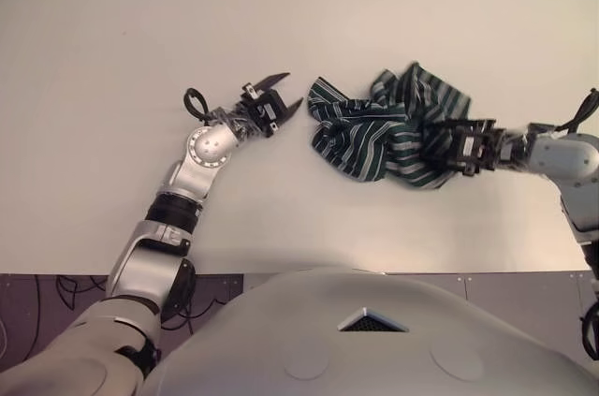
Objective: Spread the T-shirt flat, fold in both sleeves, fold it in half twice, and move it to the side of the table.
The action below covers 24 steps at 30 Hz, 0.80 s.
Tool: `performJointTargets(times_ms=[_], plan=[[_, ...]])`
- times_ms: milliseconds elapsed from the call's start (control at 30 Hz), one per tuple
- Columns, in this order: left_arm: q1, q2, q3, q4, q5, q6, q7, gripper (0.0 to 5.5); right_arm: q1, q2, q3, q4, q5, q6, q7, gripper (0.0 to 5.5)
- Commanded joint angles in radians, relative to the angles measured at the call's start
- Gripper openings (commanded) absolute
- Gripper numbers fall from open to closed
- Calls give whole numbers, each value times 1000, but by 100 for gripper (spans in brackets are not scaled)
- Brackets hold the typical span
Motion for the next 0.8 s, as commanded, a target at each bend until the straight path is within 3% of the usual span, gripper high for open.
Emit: performJointTargets(times_ms=[33,233,400,533,667,800], plan=[[32,32,-16,109,52,41,4,245,66,-15,-42,-94,104,24,54,273],[44,-5,43,-36,-130,0,-79,245,81,12,-109,-130,176,38,45,273],[171,9,23,-404,-483,48,-385,245,28,49,-183,-123,258,79,7,273],[223,70,31,-501,-676,252,-576,245,33,69,-224,-121,285,83,-2,273],[249,95,20,-519,-746,413,-672,245,33,88,-240,-96,278,59,-23,273],[232,74,-17,-457,-657,487,-650,245,37,108,-244,-73,265,31,-23,273]])
